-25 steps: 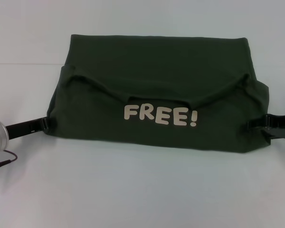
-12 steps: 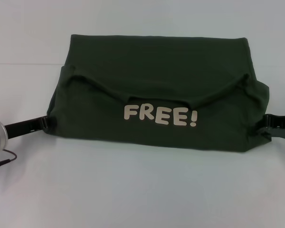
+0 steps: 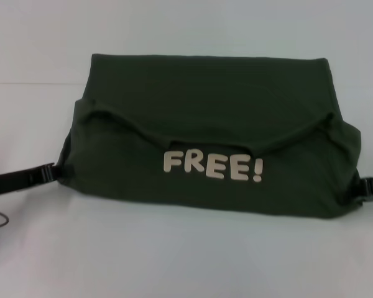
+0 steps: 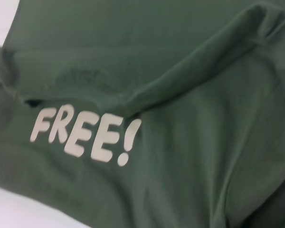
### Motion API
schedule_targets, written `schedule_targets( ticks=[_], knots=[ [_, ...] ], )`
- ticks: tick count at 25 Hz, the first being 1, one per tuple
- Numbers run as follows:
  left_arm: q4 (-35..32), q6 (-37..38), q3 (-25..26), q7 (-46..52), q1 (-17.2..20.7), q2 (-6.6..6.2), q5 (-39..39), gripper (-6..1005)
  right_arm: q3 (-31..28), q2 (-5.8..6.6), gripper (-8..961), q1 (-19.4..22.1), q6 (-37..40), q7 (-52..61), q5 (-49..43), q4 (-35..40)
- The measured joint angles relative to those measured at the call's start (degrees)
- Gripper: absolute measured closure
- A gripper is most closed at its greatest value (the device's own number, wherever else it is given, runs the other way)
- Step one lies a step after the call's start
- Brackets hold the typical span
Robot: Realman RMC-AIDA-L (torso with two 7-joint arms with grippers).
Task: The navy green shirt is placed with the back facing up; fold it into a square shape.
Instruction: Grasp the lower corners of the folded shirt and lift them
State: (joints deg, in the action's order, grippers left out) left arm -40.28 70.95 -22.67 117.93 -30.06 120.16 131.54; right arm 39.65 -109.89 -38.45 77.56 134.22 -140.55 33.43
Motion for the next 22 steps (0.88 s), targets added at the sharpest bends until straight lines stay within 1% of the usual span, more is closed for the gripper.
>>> schedule_targets(
  ticks=[2, 6, 10, 14, 18, 22],
  knots=[
    [-0.7, 3.9, 1.8, 0.7, 0.5, -0.14, 1.8, 991, 0.2, 0.45, 917, 0.7, 2.1, -1.9, 0.0, 0.0],
    [-1.8, 11.3, 4.4, 2.9, 0.6, -0.68, 8.4, 991, 0.2, 1.59, 916, 2.3, 8.1, -5.6, -0.1, 0.1],
    [-3.9, 20.5, 5.3, 3.3, 0.9, -0.74, 16.0, 991, 0.4, 2.06, 916, 3.5, 13.8, -9.6, -2.2, 0.1],
    [-6.2, 30.0, 5.7, 2.8, 1.3, -1.21, 21.0, 991, 0.4, 2.01, 916, 3.9, 18.7, -13.0, -6.8, 0.1],
    [-9.0, 35.3, 5.9, 2.6, 2.2, -2.14, 23.4, 991, 0.4, 1.68, 916, 3.9, 22.2, -15.7, -9.6, 0.1],
    [-10.1, 40.1, 5.9, 1.0, 2.0, -2.98, 27.3, 991, 0.5, 1.57, 916, 3.4, 23.7, -15.9, -12.5, 0.1]
  ],
)
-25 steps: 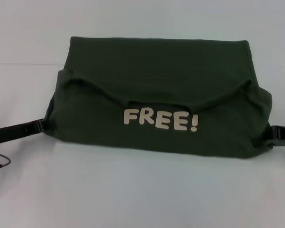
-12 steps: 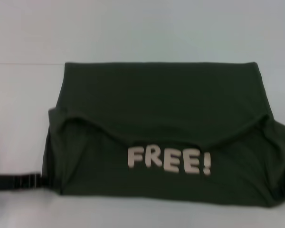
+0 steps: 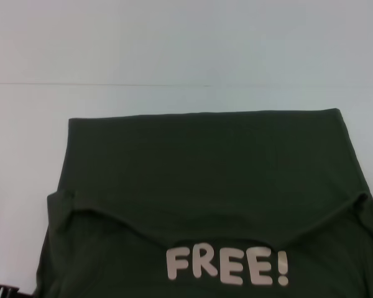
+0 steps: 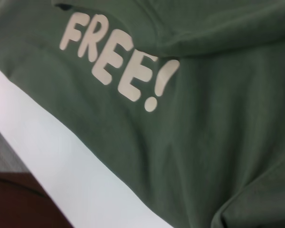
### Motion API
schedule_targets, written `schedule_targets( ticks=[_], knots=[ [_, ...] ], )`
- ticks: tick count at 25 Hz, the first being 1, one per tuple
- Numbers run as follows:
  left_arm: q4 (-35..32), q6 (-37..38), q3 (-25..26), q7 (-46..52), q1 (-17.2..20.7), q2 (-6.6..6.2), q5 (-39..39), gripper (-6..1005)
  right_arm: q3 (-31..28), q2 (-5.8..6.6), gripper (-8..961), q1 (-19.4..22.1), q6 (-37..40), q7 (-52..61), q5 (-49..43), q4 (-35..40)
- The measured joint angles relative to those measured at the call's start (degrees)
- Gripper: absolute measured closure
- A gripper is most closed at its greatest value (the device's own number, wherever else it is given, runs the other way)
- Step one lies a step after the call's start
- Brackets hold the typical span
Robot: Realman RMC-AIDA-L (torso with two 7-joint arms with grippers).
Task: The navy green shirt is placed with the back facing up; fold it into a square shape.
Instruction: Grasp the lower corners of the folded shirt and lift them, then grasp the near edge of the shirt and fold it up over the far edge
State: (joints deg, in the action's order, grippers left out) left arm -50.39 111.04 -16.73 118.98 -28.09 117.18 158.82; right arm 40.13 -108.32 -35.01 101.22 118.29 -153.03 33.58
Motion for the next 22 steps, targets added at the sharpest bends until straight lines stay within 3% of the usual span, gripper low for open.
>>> schedule_targets(
  ticks=[22],
  knots=[
    [-0.7, 5.4, -2.5, -1.6, -1.8, -0.57, 3.7, 992, -1.3, -0.71, 917, 0.1, 1.0, 1.5, -1.7, 0.9]
  ],
)
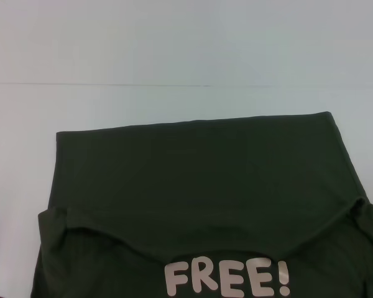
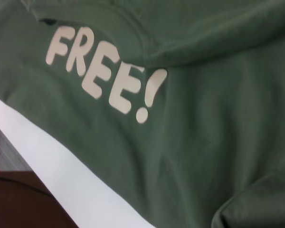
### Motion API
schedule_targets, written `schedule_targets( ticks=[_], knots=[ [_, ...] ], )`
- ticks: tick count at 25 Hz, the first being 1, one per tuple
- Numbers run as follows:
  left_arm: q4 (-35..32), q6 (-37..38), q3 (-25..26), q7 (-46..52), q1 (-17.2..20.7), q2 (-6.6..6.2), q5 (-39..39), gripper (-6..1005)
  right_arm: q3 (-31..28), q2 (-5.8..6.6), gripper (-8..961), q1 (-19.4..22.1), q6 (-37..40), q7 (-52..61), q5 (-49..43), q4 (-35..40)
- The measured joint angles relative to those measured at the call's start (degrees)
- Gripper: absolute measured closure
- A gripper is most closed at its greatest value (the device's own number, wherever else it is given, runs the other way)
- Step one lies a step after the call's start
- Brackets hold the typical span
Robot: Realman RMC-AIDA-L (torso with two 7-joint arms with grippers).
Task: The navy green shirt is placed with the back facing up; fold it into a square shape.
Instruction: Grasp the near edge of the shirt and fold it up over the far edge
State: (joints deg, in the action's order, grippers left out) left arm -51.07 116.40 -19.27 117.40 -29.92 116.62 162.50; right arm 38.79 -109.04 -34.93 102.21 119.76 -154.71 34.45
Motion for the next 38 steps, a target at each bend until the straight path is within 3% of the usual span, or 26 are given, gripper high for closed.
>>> schedule_targets(
  ticks=[5, 14, 21, 30, 34, 38],
  knots=[
    [0.2, -1.6, 3.0, 0.1, -0.6, -0.3, -3.2, 992, -5.9, 0.25, 917, 0.0, -0.2, 2.6, 0.1, -0.3],
    [1.6, -5.9, 10.9, 3.7, -3.3, -2.25, -8.9, 992, -22.4, 2.58, 916, 0.3, -0.3, 8.3, 2.1, -0.3],
    [3.7, -13.9, 12.6, 5.4, -4.4, -2.95, -15.1, 992, -25.1, 3.13, 916, 0.3, -7.1, 12.2, 12.6, -0.9],
    [7.3, -26.5, 12.1, 4.9, -6.1, -2.52, -21.5, 989, -24.5, 1.21, 917, -1.2, -20.6, 10.6, 22.6, -5.0],
    [10.8, -33.0, 10.6, 2.3, -6.8, -1.61, -23.2, 987, -24.6, -1.6, 917, -1.8, -26.0, 7.2, 25.9, -5.4],
    [12.4, -41.4, 9.3, -0.7, -7.0, 0.21, -26.0, 984, -24.5, -3.96, 917, -2.2, -31.7, 4.8, 29.0, -5.5]
  ],
)
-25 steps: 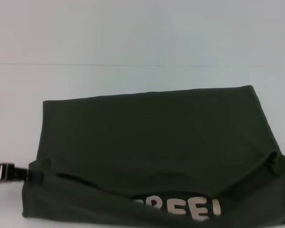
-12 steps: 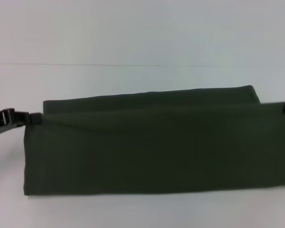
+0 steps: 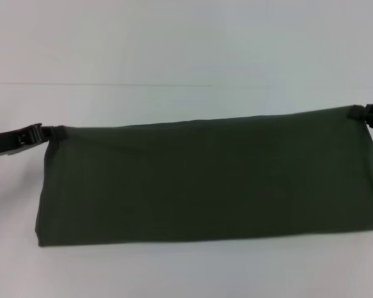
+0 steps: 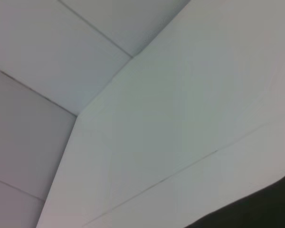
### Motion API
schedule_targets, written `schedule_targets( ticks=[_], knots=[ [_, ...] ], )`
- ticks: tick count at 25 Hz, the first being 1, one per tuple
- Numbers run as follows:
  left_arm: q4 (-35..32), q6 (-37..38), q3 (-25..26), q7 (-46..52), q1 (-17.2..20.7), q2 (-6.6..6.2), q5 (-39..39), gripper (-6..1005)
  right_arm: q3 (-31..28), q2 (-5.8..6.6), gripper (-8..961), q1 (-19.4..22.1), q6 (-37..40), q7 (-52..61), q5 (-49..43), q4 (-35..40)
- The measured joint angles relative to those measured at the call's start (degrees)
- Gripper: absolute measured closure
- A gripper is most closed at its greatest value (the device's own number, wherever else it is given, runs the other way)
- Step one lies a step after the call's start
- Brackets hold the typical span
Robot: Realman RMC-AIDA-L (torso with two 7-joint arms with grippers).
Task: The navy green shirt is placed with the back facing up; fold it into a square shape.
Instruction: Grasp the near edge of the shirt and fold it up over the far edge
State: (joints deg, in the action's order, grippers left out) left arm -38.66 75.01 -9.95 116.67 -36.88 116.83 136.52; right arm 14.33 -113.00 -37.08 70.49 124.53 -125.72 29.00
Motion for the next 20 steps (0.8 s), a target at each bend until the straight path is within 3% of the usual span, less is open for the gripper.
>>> schedule_targets(
  ticks=[4, 20],
  knots=[
    [0.4, -4.6, -0.5, -2.9, -0.1, 1.35, -2.8, 982, 0.5, -0.85, 916, -0.6, -2.8, -1.9, 1.2, -0.2],
    [3.5, -15.7, -5.1, -7.7, -1.6, 3.54, -9.9, 973, 3.1, -3.41, 914, -3.8, -13.6, -4.5, 4.3, -0.3]
  ],
)
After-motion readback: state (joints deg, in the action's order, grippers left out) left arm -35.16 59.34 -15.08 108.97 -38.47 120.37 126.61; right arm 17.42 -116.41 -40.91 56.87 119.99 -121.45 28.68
